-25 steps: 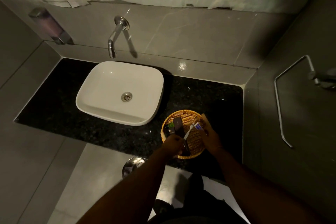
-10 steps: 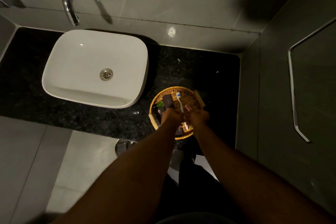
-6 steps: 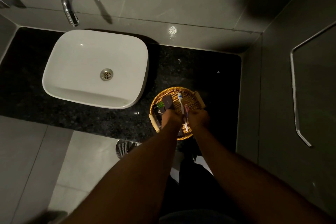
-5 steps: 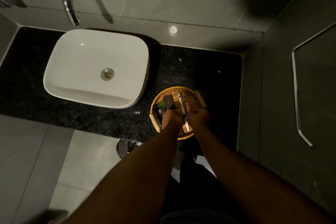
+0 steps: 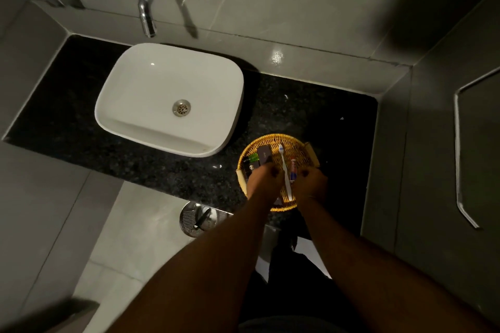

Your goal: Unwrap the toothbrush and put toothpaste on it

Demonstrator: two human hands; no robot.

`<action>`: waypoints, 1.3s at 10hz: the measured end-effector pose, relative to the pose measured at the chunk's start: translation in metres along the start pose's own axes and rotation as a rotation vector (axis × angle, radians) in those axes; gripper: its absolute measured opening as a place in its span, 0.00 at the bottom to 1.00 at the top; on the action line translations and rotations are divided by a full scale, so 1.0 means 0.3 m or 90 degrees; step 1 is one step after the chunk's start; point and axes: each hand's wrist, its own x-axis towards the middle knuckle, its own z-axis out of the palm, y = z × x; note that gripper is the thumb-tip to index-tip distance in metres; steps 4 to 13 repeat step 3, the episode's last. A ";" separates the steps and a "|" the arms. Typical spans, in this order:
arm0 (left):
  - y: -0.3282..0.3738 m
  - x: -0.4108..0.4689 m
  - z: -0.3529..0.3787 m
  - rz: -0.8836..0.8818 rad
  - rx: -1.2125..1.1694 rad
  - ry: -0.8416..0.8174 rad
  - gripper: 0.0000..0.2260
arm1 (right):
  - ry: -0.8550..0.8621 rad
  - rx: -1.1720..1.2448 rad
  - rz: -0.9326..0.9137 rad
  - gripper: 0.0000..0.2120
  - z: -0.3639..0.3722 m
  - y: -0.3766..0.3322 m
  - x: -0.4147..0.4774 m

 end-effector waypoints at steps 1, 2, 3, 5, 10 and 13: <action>-0.014 -0.056 -0.064 0.083 0.102 0.058 0.11 | 0.028 -0.015 -0.088 0.17 -0.015 -0.034 -0.058; -0.053 -0.092 -0.136 0.133 0.183 0.123 0.14 | 0.048 -0.024 -0.286 0.13 -0.021 -0.091 -0.094; -0.108 -0.123 -0.223 0.159 0.239 0.204 0.21 | -0.013 -0.129 -0.412 0.24 -0.030 -0.163 -0.139; -0.108 -0.123 -0.223 0.159 0.239 0.204 0.21 | -0.013 -0.129 -0.412 0.24 -0.030 -0.163 -0.139; -0.108 -0.123 -0.223 0.159 0.239 0.204 0.21 | -0.013 -0.129 -0.412 0.24 -0.030 -0.163 -0.139; -0.108 -0.123 -0.223 0.159 0.239 0.204 0.21 | -0.013 -0.129 -0.412 0.24 -0.030 -0.163 -0.139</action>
